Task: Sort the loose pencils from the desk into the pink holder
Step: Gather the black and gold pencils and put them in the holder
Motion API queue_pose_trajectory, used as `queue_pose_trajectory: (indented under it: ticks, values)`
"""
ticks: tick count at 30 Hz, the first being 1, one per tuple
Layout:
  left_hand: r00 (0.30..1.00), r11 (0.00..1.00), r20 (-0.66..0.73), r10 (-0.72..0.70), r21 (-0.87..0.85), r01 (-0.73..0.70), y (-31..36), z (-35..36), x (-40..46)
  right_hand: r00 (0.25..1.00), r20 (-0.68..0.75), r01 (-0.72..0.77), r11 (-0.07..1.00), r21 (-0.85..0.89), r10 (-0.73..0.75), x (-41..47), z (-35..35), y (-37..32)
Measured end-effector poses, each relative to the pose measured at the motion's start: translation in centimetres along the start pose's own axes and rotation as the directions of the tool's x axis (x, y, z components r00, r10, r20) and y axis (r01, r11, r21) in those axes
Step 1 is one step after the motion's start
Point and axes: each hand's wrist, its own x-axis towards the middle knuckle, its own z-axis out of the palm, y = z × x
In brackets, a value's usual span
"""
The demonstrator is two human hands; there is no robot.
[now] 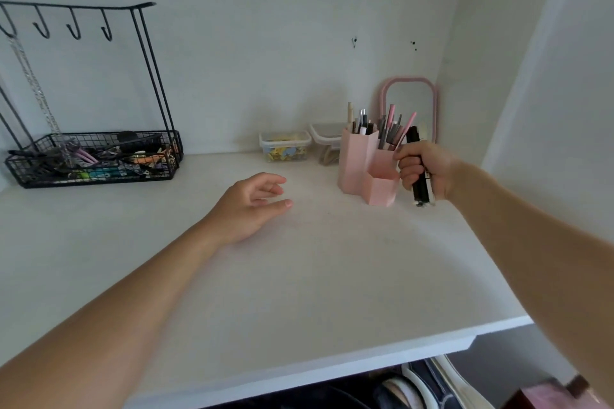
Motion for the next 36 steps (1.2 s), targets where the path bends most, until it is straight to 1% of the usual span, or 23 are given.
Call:
queue_pose_trajectory:
  ticks: [2,5,9,11,12,13,14,15,16,17,18,20,22,25,27,29,32,36]
  values:
    - [1.000,1.000,-0.002,0.006,-0.024,-0.006,0.1,0.1,0.1,0.999,0.031,-0.006,0.998,-0.058,0.008,0.0,0.7,0.1]
    - [1.000,0.997,-0.020,0.012,-0.079,-0.013,0.0,0.2,0.3,0.996,0.083,-0.005,0.995,-0.102,0.013,-0.6,3.5,1.3]
    - [0.999,0.992,-0.033,0.033,-0.119,-0.037,0.6,0.2,-0.2,0.976,0.220,0.015,0.997,-0.081,0.004,-2.4,9.1,4.2]
    - [0.992,0.988,-0.118,0.038,-0.143,-0.055,0.6,0.0,-0.4,0.968,0.252,0.026,0.997,-0.072,-0.007,-3.0,11.6,5.4]
    - [0.985,0.986,-0.169,0.029,-0.157,-0.056,0.7,-0.1,-0.4,0.972,0.231,0.042,0.998,-0.042,-0.031,-3.1,12.6,5.6]
    - [0.980,0.982,-0.198,0.019,-0.179,-0.055,0.6,-0.3,-0.3,0.983,0.167,0.077,0.997,0.019,-0.079,-3.3,13.4,5.4]
    - [0.978,0.978,-0.207,0.011,-0.203,-0.054,0.5,-0.5,-0.4,0.988,0.059,0.137,0.986,0.099,-0.143,-3.5,14.1,4.9]
    - [0.980,0.975,-0.197,0.005,-0.218,-0.048,0.4,-0.6,-0.3,0.975,-0.067,0.222,0.958,0.182,-0.213,-3.8,14.5,4.0]
    - [0.984,0.975,-0.177,0.000,-0.219,-0.039,0.4,-0.6,-0.3,0.942,-0.170,0.325,0.910,0.256,-0.289,-4.2,14.8,2.8]
    - [0.987,0.975,-0.161,-0.008,-0.219,-0.028,0.5,-0.7,-0.2,0.902,-0.223,0.424,0.852,0.306,-0.369,-4.9,15.2,1.7]
    - [0.988,0.974,-0.152,-0.021,-0.226,-0.014,0.4,-0.8,-0.1,0.867,-0.230,0.497,0.798,0.341,-0.441,-5.6,15.9,0.9]
    - [0.987,0.962,-0.152,-0.060,-0.271,0.017,0.7,-0.8,-0.1,0.819,-0.177,0.570,0.732,0.373,-0.547,-6.5,17.7,0.4]
    - [0.984,0.956,-0.158,-0.077,-0.293,0.027,1.0,-0.8,-0.1,0.773,-0.128,0.628,0.722,0.290,-0.621,-6.7,19.3,1.6]
    - [0.985,0.968,-0.170,-0.034,-0.252,-0.010,1.3,-0.6,-0.6,0.689,-0.058,0.724,0.690,0.004,-0.723,-6.0,20.1,5.0]
    - [0.981,0.971,-0.195,-0.014,-0.235,-0.033,1.2,-0.7,-0.7,0.663,0.005,0.744,0.658,-0.114,-0.749,-5.6,20.0,6.5]
    - [0.980,0.971,-0.200,-0.013,-0.237,-0.036,1.0,-0.8,-0.6,0.662,0.042,0.739,0.643,-0.201,-0.748,-5.1,19.9,6.7]
    - [0.980,0.970,-0.197,-0.029,-0.241,-0.020,1.0,-0.9,-0.5,0.678,0.025,0.721,0.658,-0.216,-0.734,-4.8,19.9,6.5]
    - [0.979,0.973,-0.198,-0.051,-0.232,0.004,1.0,-0.9,-0.6,0.625,-0.019,0.761,0.615,-0.207,-0.780,-5.3,19.7,7.3]
